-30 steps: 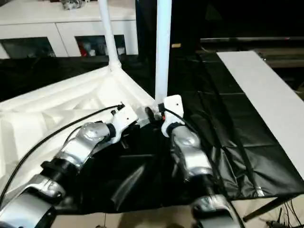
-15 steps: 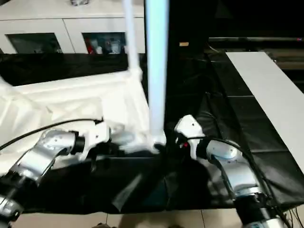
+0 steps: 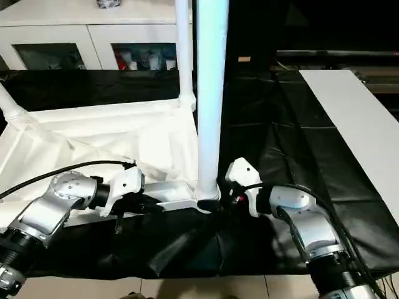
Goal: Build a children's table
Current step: Rotate leg to tighten
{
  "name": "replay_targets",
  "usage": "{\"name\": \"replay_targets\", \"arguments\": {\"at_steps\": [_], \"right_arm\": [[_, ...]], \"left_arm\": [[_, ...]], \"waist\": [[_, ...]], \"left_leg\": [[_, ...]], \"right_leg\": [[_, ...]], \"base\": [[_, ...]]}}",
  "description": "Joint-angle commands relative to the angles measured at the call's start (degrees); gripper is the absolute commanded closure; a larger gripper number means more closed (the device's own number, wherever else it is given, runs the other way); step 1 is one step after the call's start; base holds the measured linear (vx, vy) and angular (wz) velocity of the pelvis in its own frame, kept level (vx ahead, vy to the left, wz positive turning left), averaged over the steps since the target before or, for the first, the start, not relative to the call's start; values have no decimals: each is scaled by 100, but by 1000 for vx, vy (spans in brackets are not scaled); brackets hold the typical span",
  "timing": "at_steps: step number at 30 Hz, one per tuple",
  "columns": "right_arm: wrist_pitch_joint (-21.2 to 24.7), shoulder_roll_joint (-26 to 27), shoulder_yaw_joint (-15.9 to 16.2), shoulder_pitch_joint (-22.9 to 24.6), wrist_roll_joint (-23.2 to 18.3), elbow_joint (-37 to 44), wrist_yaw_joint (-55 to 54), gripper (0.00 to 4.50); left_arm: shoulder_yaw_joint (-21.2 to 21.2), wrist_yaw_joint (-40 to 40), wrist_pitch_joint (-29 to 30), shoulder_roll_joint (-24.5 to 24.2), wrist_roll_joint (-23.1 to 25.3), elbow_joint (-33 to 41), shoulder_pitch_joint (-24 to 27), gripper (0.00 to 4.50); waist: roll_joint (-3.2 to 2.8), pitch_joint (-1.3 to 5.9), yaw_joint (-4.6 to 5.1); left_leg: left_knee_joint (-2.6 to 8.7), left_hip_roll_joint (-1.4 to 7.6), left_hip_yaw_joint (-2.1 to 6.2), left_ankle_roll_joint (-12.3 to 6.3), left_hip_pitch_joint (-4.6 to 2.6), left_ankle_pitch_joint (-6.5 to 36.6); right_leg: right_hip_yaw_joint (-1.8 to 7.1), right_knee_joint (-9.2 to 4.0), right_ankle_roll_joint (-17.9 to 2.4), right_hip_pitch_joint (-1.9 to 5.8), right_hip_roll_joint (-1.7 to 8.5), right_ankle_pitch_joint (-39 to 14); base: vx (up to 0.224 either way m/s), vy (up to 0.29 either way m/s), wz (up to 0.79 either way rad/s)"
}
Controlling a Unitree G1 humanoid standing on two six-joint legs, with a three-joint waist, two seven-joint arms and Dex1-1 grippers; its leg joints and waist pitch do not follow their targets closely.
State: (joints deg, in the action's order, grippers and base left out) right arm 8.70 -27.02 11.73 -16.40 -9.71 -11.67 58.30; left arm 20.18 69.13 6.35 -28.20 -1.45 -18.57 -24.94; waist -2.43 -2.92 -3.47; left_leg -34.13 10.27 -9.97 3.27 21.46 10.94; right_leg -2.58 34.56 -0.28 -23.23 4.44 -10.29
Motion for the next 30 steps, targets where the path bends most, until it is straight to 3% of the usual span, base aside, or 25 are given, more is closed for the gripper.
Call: {"name": "replay_targets", "arguments": {"at_steps": [1, 9, 11, 12, 13, 15, 16, 17, 18, 21, 22, 24, 26, 28, 29, 30], "right_arm": [[47, 22, -34, -83, -113, 0, 34, 138], [80, 75, -89, -50, -153, -83, 28, 176], [160, 87, -44, -39, -32, -179, -101, 176], [66, 158, 29, -83, 354, -442, -595, 177], [180, 269, 5, -134, 466, -586, -927, 177], [345, 638, -144, -286, 608, -878, -1775, 178], [375, 686, -169, -302, 600, -897, -1856, 178], [605, 1088, -368, -434, 533, -1034, -2508, 178], [714, 1402, -514, -548, 549, -1139, -3108, 179], [824, 1845, -615, -749, 625, -1338, -3870, 180], [798, 2268, -698, -943, 652, -1542, -4465, 180], [702, 2613, -703, -1105, 681, -1740, -4825, 180], [581, 2768, -626, -1172, 723, -1819, -4878, 180], [454, 2882, -605, -1183, 721, -1792, -4840, 180], [410, 2938, -586, -1122, 649, -1610, -4630, 145], [360, 2934, -598, -1054, 635, -1448, -4597, 145]], "left_arm": [[32, 148, -55, -19, -94, 235, -29, 450], [41, 163, 16, -38, -74, 208, -2, 450], [56, 92, 35, -16, -22, 159, -2, 450], [84, -235, 81, 84, 171, 26, -37, 450], [95, -486, 135, 178, 296, -78, -77, 450], [22, -1075, 289, 536, 391, -364, -187, 450], [16, -1135, 302, 574, 401, -394, -201, 450], [-24, -1628, 402, 890, 487, -640, -328, 450], [-5, -1978, 465, 1097, 604, -826, -440, 450], [-16, -2678, 533, 1455, 797, -1208, -665, 450], [-5, -3192, 494, 1750, 931, -1533, -875, 450], [-7, -3468, 458, 1953, 1016, -1751, -1029, 450], [97, -3505, 248, 1982, 1153, -1846, -1114, 450], [112, -3428, 164, 1983, 1192, -1869, -1145, 450], [109, -3386, 93, 1954, 1237, -1881, -1156, 450], [94, -3322, 79, 1911, 1231, -1858, -1138, 450]], "waist": [[62, 377, 2], [51, 383, 10], [52, 381, 11], [55, 366, 25], [58, 354, 32], [53, 298, 70], [71, 293, 91], [75, 309, 92], [55, 285, 150], [75, 292, 213], [74, 300, 216], [47, 322, 227], [50, 330, 213], [29, 335, 209], [45, 333, 207], [42, 336, 196]], "left_leg": [[385, 245, 51, -408, -54, 944], [378, 240, 49, -387, -56, 947], [377, 237, 49, -386, -51, 931], [381, 240, 48, -339, -50, 1001], [389, 230, 45, -310, -58, 1086], [410, 198, 44, -133, -94, 1461], [418, 187, 67, -10, -123, 1680], [419, 189, 79, 23, -139, 1724], [434, 178, 93, 81, -138, 1853], [435, 157, 131, 128, -148, 2018], [430, 155, 129, 104, -148, 2035], [439, 148, 136, 92, -142, 1997], [473, 166, 145, 37, -102, 1921], [474, 176, 129, 21, -115, 1960], [481, 172, 125, -6, -97, 1964], [477, 174, 114, -25, -112, 1960]], "right_leg": [[207, -360, -1387, 302, 326, -967], [204, -359, -1394, 306, 320, -945], [203, -356, -1404, 309, 321, -929], [202, -368, -1380, 288, 319, -1073], [200, -390, -1358, 281, 317, -1205], [189, -467, -1220, 246, 314, -1959], [186, -513, -1028, 245, 330, -2532], [187, -522, -945, 245, 335, -2674], [194, -566, -801, 196, 323, -2939], [162, -635, -547, 177, 323, -3334], [168, -638, -538, 161, 333, -3341], [158, -647, -545, 163, 336, -3198], [154, -634, -568, 194, 331, -2887], [171, -617, -661, 186, 332, -2647], [177, -605, -701, 202, 329, -2541], [188, -607, -721, 194, 333, -2500]], "base": [[0, 0, 0], [0, 0, 0], [0, 0, 0], [0, 0, 0], [0, 0, 0], [0, 0, 0], [0, 0, 0], [-50, 4, 0], [-50, 4, 0], [0, 0, 0], [0, 0, 0], [0, 0, 0], [0, 0, 0], [0, 0, 0], [0, 0, 0], [0, 0, 0]]}}
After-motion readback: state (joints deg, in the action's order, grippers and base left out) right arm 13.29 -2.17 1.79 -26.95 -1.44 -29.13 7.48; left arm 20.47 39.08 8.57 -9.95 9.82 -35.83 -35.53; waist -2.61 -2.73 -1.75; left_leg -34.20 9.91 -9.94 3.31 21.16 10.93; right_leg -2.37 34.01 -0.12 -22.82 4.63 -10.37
